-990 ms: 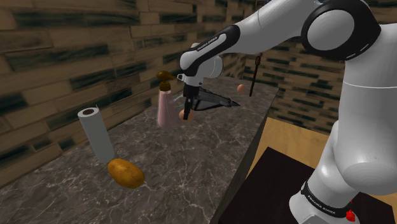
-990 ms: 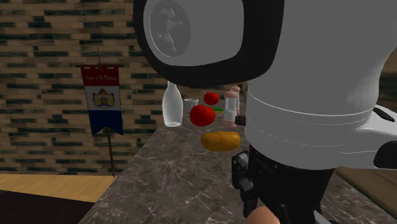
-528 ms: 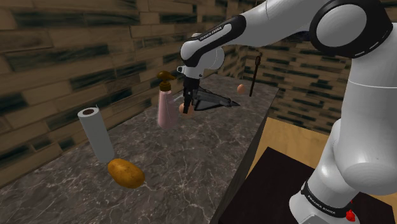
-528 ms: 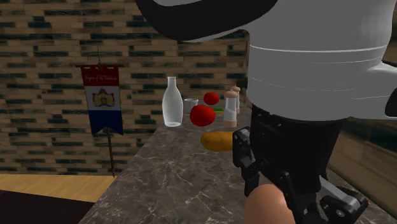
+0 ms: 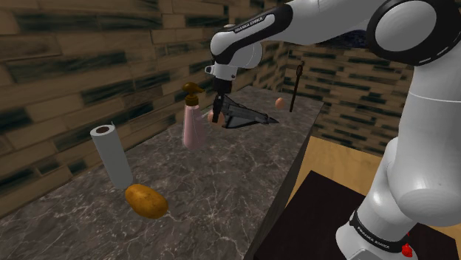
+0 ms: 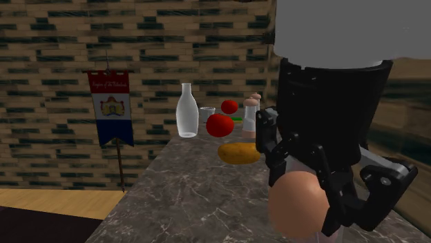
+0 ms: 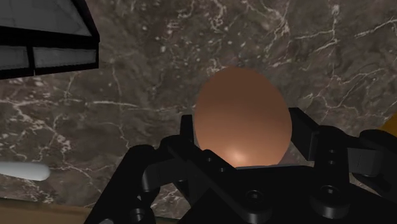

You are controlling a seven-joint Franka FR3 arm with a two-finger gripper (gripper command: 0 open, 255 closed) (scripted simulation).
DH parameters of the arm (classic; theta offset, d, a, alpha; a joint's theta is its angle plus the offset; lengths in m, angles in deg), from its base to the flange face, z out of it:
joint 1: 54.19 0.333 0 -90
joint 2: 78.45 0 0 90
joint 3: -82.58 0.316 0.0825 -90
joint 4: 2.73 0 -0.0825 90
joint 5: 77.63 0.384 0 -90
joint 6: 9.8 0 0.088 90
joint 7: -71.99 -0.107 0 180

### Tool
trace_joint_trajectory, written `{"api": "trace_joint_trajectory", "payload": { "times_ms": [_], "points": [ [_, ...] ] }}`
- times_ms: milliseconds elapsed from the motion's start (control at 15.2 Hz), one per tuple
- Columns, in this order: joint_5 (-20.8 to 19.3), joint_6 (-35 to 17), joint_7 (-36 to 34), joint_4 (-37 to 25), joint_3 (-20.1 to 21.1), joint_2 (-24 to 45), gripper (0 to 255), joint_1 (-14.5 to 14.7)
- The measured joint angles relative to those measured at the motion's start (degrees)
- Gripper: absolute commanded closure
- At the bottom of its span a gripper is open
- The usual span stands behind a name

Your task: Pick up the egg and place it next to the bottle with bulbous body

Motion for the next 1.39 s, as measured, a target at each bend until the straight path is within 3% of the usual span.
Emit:
{"api": "trace_joint_trajectory", "payload": {
  "times_ms": [1386],
  "points": [
    [-2.2, 14.7, -4.5, -12.3, -0.5, -3.0, 255, -0.3]
  ]
}}
